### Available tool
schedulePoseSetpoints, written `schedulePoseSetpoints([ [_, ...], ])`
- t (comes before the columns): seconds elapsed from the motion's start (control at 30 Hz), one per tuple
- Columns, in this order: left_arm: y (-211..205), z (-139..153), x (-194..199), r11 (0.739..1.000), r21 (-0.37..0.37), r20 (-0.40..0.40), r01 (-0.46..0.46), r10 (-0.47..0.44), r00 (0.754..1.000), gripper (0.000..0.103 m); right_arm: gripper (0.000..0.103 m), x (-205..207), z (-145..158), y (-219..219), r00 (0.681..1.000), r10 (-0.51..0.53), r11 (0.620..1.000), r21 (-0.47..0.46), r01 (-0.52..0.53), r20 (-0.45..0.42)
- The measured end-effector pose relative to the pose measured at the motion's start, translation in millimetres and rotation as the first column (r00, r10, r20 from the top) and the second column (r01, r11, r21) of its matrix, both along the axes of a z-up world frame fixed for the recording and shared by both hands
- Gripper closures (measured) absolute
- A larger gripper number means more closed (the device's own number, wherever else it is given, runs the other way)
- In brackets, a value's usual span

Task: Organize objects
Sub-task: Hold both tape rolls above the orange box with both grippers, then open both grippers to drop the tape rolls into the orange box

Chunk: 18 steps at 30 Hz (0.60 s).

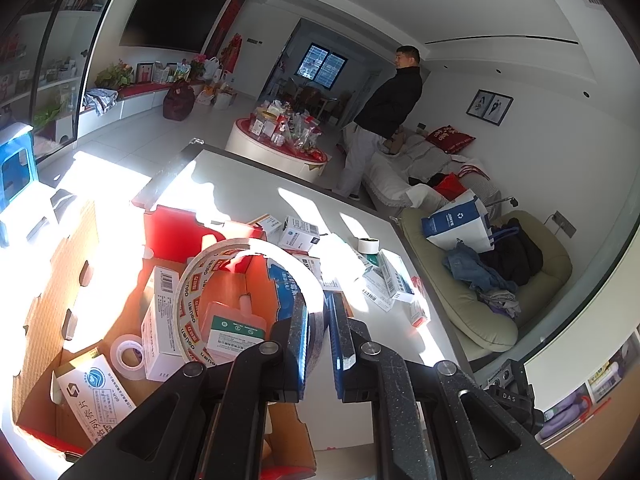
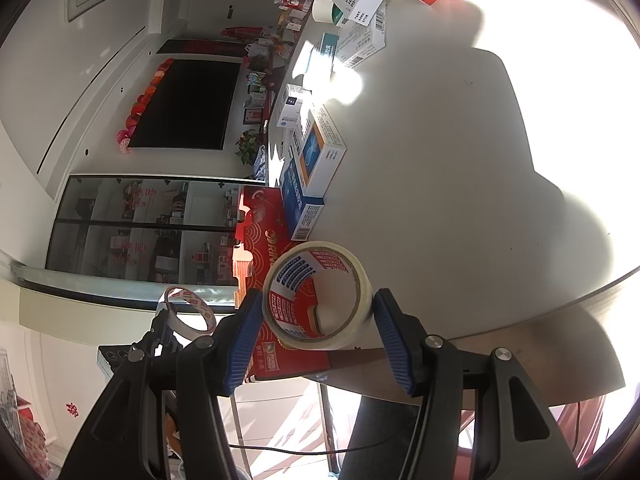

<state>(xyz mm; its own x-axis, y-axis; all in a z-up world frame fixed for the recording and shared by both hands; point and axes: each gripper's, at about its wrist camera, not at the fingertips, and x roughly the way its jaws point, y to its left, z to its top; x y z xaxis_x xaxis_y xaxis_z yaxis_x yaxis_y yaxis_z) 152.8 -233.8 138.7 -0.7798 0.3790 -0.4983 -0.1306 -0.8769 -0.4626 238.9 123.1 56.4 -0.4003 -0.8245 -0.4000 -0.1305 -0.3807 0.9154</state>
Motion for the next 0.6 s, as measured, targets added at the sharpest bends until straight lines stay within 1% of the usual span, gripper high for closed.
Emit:
schedulePoseSetpoints([
  [0.23, -4.2, -0.2, 3.3, 1.000, 0.001, 0.001, -0.017, 0.017, 1.000, 0.094, 0.047, -1.3, 3.5, -4.6, 1.000, 0.016, 1.000, 0.001, -0.016, -0.012],
  [0.4, -11.2, -4.0, 5.5, 0.999, 0.005, 0.007, -0.034, 0.034, 0.999, 0.094, 0.047, -8.9, 10.8, -16.7, 0.999, 0.042, 0.999, -0.008, -0.043, -0.024],
  [0.5, -14.6, -5.5, 7.8, 0.999, -0.005, 0.010, -0.047, 0.047, 0.999, 0.094, 0.047, -16.2, 21.4, -31.0, 0.996, 0.073, 0.997, -0.020, -0.074, -0.047],
  [0.6, -19.7, -7.8, 12.3, 0.997, -0.033, 0.014, -0.068, 0.069, 0.998, 0.094, 0.047, -25.3, 35.5, -52.8, 0.989, 0.125, 0.992, -0.018, -0.127, -0.083],
])
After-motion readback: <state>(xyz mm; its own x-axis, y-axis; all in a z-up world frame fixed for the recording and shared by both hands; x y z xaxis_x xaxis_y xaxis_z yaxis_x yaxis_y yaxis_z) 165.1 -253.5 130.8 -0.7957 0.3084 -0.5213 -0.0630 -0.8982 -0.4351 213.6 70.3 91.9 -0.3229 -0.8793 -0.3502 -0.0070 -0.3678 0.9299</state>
